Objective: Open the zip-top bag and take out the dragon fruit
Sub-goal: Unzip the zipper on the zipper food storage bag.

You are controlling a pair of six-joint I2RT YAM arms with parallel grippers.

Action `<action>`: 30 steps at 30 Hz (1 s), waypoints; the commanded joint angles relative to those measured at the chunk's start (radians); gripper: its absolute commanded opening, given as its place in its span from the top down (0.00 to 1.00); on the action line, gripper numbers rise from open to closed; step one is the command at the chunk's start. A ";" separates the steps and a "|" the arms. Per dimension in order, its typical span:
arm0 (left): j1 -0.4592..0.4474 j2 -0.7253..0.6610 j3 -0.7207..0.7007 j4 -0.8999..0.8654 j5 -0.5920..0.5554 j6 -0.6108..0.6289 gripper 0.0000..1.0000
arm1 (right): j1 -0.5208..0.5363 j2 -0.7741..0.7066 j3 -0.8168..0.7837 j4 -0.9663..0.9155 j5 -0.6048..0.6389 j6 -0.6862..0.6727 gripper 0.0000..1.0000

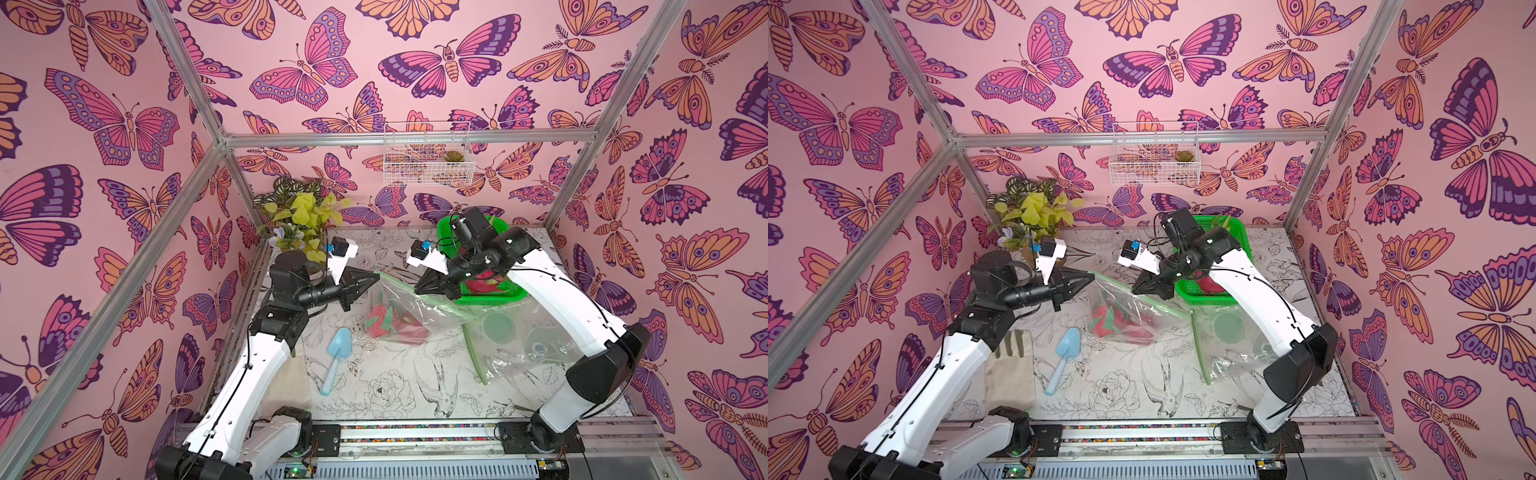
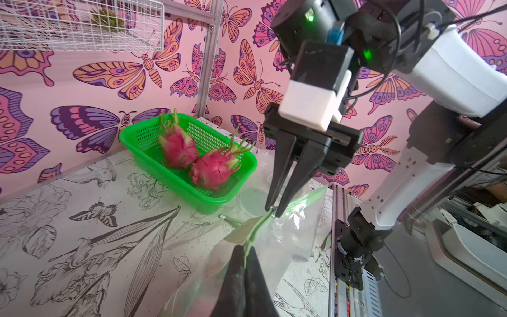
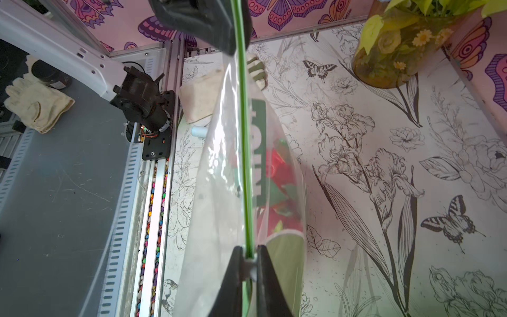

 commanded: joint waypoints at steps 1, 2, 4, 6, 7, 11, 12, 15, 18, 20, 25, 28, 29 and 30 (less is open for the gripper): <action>0.042 -0.032 0.021 0.172 -0.081 -0.044 1.00 | -0.028 -0.037 -0.053 -0.083 0.104 0.038 1.00; 0.044 -0.027 0.024 0.171 -0.088 -0.045 1.00 | -0.031 -0.047 -0.064 -0.076 0.104 0.048 1.00; 0.050 -0.020 0.029 0.169 -0.104 -0.049 1.00 | -0.032 -0.068 -0.085 -0.066 0.104 0.064 1.00; 0.056 -0.015 0.031 0.169 -0.122 -0.052 1.00 | -0.032 -0.078 -0.110 -0.051 0.114 0.075 1.00; 0.060 -0.012 0.032 0.170 -0.128 -0.054 1.00 | -0.032 -0.107 -0.121 -0.047 0.119 0.081 1.00; 0.076 -0.005 0.041 0.166 -0.177 -0.067 1.00 | -0.034 -0.143 -0.157 -0.038 0.144 0.095 1.00; 0.081 -0.005 0.043 0.166 -0.195 -0.073 1.00 | -0.037 -0.150 -0.167 -0.033 0.152 0.097 1.00; 0.092 -0.002 0.049 0.171 -0.222 -0.089 1.00 | -0.041 -0.176 -0.208 -0.005 0.178 0.115 1.00; 0.099 0.008 0.062 0.168 -0.223 -0.097 1.00 | -0.048 -0.193 -0.236 0.004 0.189 0.120 1.00; 0.104 0.014 0.070 0.162 -0.234 -0.101 1.00 | -0.058 -0.203 -0.252 0.008 0.210 0.125 1.00; 0.113 0.032 0.102 0.132 -0.259 -0.097 1.00 | -0.097 -0.232 -0.288 0.016 0.227 0.137 1.00; 0.115 0.039 0.112 0.129 -0.267 -0.097 1.00 | -0.108 -0.265 -0.324 0.049 0.232 0.132 1.00; 0.115 0.041 0.114 0.129 -0.266 -0.098 1.00 | -0.113 -0.276 -0.336 0.059 0.237 0.129 1.00; 0.115 0.043 0.117 0.129 -0.263 -0.096 1.00 | -0.118 -0.287 -0.345 0.067 0.236 0.126 1.00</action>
